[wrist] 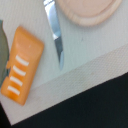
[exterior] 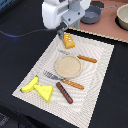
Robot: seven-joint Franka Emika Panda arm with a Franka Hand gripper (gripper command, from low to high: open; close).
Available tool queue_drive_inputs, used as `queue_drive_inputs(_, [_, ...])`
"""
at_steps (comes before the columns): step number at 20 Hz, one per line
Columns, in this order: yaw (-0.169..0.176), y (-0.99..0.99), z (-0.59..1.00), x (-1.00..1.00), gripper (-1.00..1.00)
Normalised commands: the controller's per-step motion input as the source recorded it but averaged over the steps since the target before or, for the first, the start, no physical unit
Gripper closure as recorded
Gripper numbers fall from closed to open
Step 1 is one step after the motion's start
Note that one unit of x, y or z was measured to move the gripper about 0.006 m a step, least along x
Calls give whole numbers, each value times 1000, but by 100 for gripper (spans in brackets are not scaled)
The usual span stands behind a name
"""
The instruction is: Interact with the objects in diverse but meaningful ways.
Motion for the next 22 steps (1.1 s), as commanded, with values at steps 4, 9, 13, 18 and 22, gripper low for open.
queue_drive_inputs(4, [0,-880,100,708,-100])
queue_drive_inputs(9, [-7,-875,57,637,-100])
queue_drive_inputs(13, [-24,-876,6,357,-100])
queue_drive_inputs(18, [-13,-794,-13,358,-100])
queue_drive_inputs(22, [-7,-708,-86,370,-100])
